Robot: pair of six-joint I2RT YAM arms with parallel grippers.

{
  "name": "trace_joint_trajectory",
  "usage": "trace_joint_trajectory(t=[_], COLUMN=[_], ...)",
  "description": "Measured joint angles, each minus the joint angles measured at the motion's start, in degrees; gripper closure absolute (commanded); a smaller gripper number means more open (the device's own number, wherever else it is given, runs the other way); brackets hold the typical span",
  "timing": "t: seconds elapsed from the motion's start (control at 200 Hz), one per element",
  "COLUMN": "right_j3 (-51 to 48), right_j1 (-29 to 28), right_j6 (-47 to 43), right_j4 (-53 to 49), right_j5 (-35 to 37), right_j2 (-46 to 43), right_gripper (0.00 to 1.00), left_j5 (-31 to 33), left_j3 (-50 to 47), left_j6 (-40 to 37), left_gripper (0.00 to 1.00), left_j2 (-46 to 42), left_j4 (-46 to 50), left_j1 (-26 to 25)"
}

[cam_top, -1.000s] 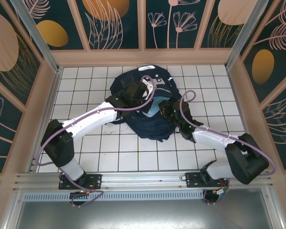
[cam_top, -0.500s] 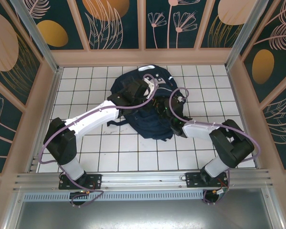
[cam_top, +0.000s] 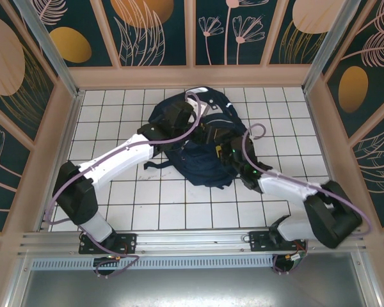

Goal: Pack the student bag

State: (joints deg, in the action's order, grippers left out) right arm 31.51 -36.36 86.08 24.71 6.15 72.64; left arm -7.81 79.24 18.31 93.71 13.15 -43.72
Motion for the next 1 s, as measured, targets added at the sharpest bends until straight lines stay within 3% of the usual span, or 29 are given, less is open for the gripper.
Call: trace_joint_trajectory(t=[0.2,0.305,0.425,0.626,1.001], right_j3=[-3.9,-6.5,-8.2,-8.1,1.9], right_j1=[3.0,6.0,10.6,15.0,17.1], right_j6=[-1.2,-3.9,-7.4,-15.7,-26.9], right_j4=[-16.3,-21.6,-23.1,-20.9,-14.1], right_j5=[0.4,-0.1,-3.0,-9.2,-15.7], right_j2=[-14.1,-18.9,-19.7,-13.4,8.4], right_gripper=[0.27,0.31,0.42,0.55,0.6], left_j5=[-0.8,1.3,3.9,5.9,6.8], left_j3=[-6.3,-10.4,-15.5,-23.2,-33.8], left_j6=[3.7,5.9,8.6,13.2,14.3], left_gripper=[0.12,0.08,0.08,0.09,0.17], left_j2=[-5.8,-9.1,-12.0,-15.2,-21.2], left_j4=[-3.0,-4.4,-6.0,-7.5,-10.5], left_j1=[4.1,6.5,8.9,11.7,12.6])
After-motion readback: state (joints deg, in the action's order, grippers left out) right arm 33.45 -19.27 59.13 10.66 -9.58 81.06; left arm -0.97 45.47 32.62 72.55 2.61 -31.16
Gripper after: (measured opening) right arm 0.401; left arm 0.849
